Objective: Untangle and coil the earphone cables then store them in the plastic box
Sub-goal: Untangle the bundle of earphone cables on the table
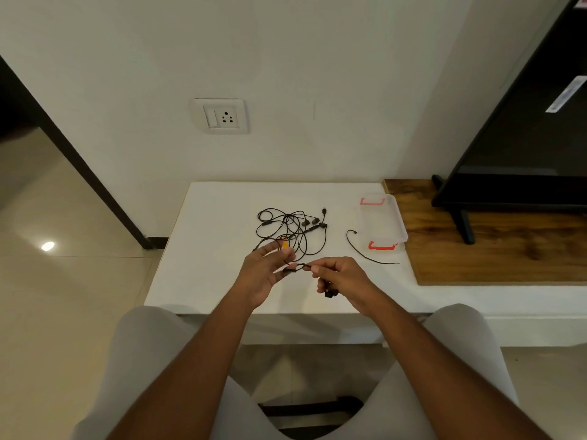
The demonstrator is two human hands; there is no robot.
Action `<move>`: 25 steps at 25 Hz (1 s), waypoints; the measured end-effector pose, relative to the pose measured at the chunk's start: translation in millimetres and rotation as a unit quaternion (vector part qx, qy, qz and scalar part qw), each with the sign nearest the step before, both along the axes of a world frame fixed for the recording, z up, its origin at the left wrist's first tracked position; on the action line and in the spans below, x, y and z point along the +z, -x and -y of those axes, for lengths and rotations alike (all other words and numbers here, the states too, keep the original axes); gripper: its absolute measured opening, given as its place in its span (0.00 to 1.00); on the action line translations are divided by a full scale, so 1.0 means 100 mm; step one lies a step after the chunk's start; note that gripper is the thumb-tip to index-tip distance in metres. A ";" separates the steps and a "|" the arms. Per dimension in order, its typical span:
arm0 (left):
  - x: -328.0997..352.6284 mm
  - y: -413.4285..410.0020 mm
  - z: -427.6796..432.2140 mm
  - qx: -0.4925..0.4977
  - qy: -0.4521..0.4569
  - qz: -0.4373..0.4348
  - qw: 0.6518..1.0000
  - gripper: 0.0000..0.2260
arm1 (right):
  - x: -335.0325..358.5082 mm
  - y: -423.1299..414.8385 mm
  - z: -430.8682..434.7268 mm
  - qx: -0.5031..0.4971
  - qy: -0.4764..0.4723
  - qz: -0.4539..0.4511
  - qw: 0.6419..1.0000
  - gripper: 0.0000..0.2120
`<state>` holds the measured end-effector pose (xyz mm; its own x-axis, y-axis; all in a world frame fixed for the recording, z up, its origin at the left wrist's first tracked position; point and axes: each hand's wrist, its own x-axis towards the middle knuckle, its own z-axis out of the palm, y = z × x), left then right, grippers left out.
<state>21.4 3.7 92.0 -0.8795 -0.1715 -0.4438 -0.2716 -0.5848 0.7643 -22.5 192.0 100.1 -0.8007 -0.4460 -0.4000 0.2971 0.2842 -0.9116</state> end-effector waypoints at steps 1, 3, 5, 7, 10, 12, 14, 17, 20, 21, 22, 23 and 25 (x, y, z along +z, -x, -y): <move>0.01 -0.02 -0.01 -0.038 0.033 0.008 0.999 0.12 | 0.00 0.00 0.01 -0.004 -0.012 -0.006 1.000 0.07; 0.03 -0.04 -0.07 -0.092 0.076 0.018 0.993 0.14 | 0.00 0.00 0.02 -0.011 -0.026 -0.016 0.999 0.08; 0.05 -0.05 -0.11 -0.090 0.087 0.019 0.992 0.12 | 0.00 -0.01 0.02 -0.037 -0.016 -0.022 0.999 0.06; 0.05 -0.04 -0.12 -0.072 0.089 0.018 0.993 0.09 | 0.02 -0.01 0.02 -0.077 0.004 -0.018 0.997 0.05; 0.05 -0.03 -0.13 -0.062 0.101 0.020 0.993 0.06 | 0.02 -0.01 0.02 -0.093 -0.012 -0.028 0.995 0.04; 0.04 -0.03 -0.14 -0.058 0.110 0.021 0.992 0.06 | 0.01 -0.02 0.04 -0.077 -0.020 -0.036 0.996 0.02; 0.04 -0.04 -0.15 -0.060 0.117 0.019 0.991 0.06 | 0.00 -0.03 0.08 -0.060 -0.019 -0.035 0.997 0.04; 0.04 -0.05 -0.16 -0.066 0.124 0.012 0.990 0.05 | -0.02 -0.06 0.13 -0.066 -0.001 -0.020 0.998 0.07; 0.04 -0.05 -0.17 -0.066 0.137 0.005 0.988 0.04 | -0.03 -0.11 0.17 -0.115 0.020 0.002 0.993 0.07; 0.04 -0.05 -0.18 -0.063 0.141 0.004 0.988 0.05 | -0.03 -0.11 0.18 -0.137 0.025 0.014 0.990 0.08; 0.04 -0.05 -0.18 -0.057 0.147 0.005 0.988 0.06 | -0.04 -0.11 0.18 -0.156 0.039 0.037 0.986 0.09; 0.03 -0.04 -0.19 -0.049 0.152 0.008 0.987 0.06 | -0.04 -0.11 0.19 -0.169 0.062 0.067 0.981 0.08; 0.03 -0.04 -0.20 -0.037 0.157 0.010 0.987 0.06 | -0.04 -0.11 0.20 -0.164 0.086 0.097 0.978 0.10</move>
